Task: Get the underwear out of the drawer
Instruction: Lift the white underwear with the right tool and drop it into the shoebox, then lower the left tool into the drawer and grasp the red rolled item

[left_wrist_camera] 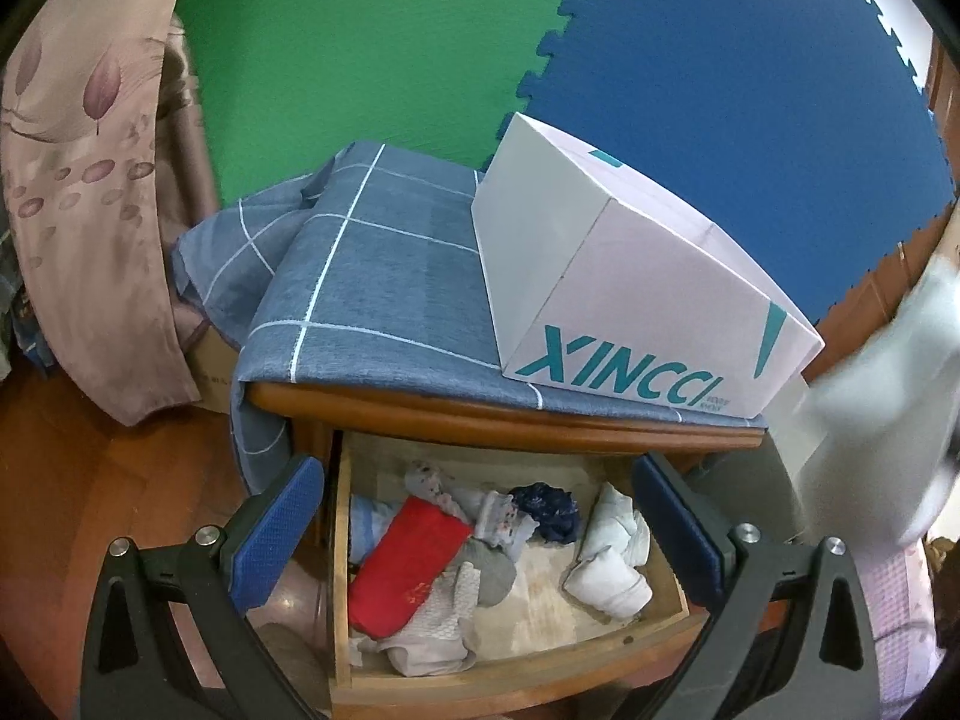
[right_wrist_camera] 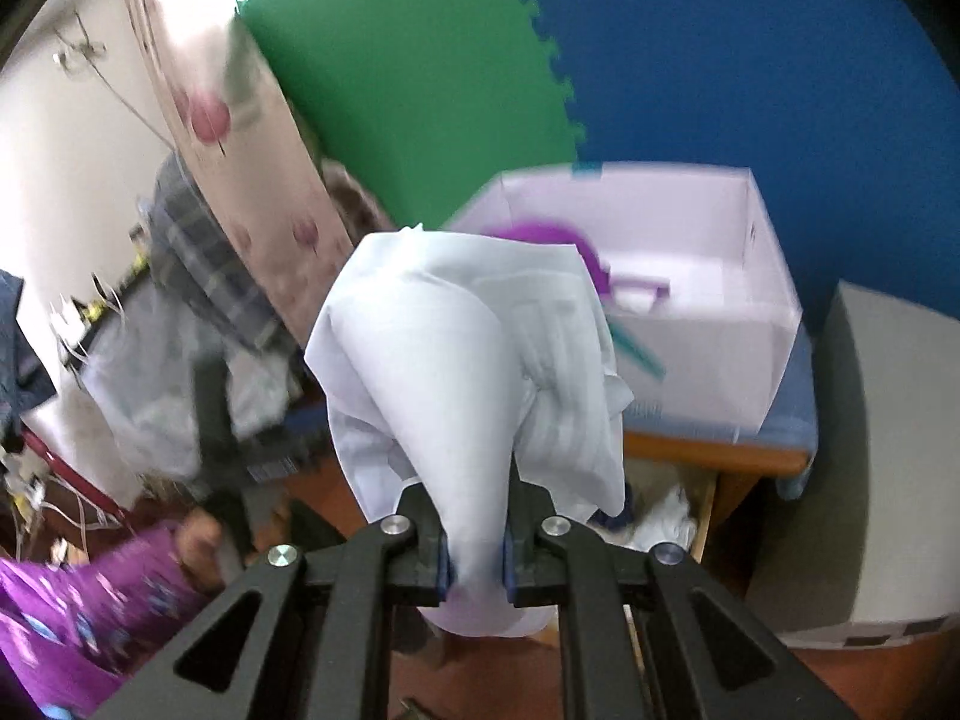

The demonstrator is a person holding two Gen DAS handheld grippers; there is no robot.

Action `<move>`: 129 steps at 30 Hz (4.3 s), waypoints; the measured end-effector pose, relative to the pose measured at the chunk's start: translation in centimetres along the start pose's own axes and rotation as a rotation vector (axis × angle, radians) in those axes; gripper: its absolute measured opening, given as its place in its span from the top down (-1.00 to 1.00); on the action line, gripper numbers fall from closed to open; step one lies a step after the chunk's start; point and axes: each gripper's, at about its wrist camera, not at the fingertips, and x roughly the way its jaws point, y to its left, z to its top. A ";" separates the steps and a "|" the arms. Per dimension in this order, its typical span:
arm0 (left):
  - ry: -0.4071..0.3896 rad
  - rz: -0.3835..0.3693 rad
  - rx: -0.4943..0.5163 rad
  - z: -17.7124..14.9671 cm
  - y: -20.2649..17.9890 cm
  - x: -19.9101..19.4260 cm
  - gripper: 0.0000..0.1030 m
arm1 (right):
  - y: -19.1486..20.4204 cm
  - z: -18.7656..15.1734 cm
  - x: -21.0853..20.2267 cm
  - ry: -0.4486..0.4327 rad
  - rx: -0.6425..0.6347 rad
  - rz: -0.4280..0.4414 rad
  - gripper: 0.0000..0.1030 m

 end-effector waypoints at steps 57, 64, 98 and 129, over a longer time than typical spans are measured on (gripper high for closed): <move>0.072 0.088 0.212 -1.5 -3.1 1.5 -0.97 | -7.4 14.8 12.6 -0.023 0.001 -0.342 0.09; 0.101 0.091 0.174 -1.3 -1.9 1.8 -0.98 | -4.7 7.3 2.2 -0.375 -0.017 -0.247 -0.06; 0.455 0.479 0.554 -7.7 -5.0 18.7 -0.98 | -11.0 -8.2 -1.4 -0.332 0.266 -0.041 -0.09; 0.397 0.298 0.574 -7.8 -6.3 15.3 0.54 | -11.0 -8.1 0.3 -0.267 0.269 -0.061 -0.09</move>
